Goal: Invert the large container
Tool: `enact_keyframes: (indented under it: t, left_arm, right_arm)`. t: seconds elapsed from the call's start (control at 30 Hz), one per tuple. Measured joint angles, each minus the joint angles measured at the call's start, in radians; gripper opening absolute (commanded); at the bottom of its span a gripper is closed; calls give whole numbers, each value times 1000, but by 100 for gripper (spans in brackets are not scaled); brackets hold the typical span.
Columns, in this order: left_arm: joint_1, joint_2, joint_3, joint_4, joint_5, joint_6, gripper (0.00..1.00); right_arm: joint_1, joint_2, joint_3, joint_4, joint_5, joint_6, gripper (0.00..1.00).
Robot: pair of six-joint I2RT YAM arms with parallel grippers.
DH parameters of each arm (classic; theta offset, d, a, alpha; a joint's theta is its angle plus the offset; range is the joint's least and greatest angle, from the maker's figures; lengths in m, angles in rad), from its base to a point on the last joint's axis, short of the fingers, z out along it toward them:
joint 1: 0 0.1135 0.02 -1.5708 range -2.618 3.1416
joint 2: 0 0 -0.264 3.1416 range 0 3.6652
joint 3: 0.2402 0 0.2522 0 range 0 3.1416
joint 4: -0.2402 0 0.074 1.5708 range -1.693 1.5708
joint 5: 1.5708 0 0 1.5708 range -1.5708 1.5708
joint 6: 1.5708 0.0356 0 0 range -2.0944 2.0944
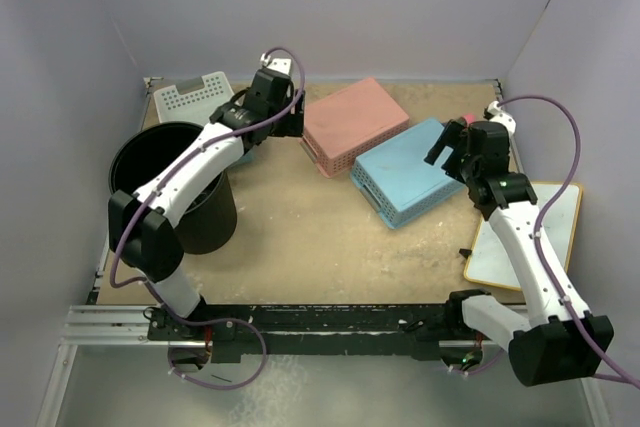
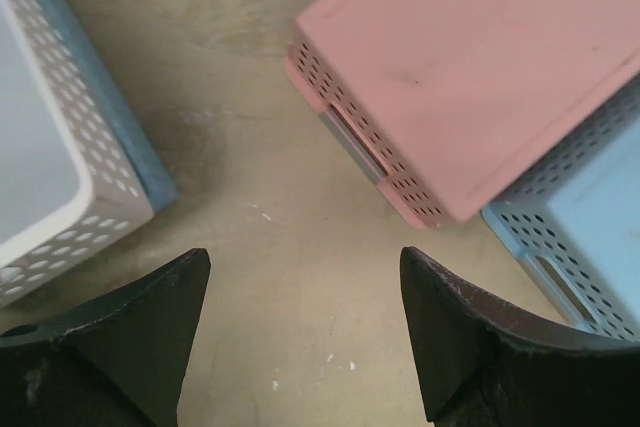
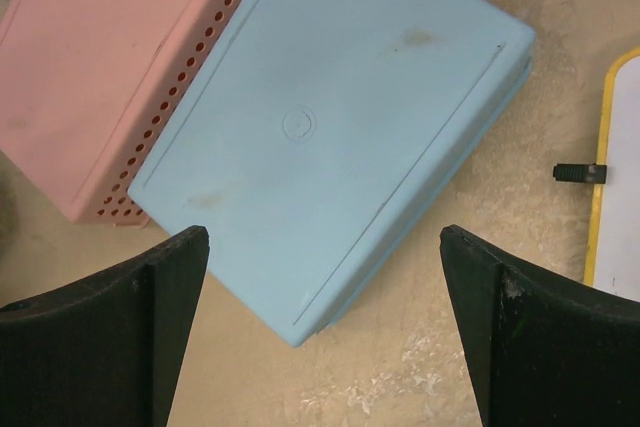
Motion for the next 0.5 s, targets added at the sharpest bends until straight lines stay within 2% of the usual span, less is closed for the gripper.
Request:
enact_keyframes:
  t: [0.17, 0.37, 0.5]
  left_arm:
    - [-6, 71, 123, -35, -179, -21, 76]
    - [38, 240, 341, -101, -341, -51, 73]
    - [58, 278, 382, -154, -409, -55, 72]
  right_arm:
    - [0, 26, -3, 0, -27, 0, 100]
    - [0, 19, -13, -3, -45, -1, 100]
    - [0, 2, -29, -5, -47, -6, 100]
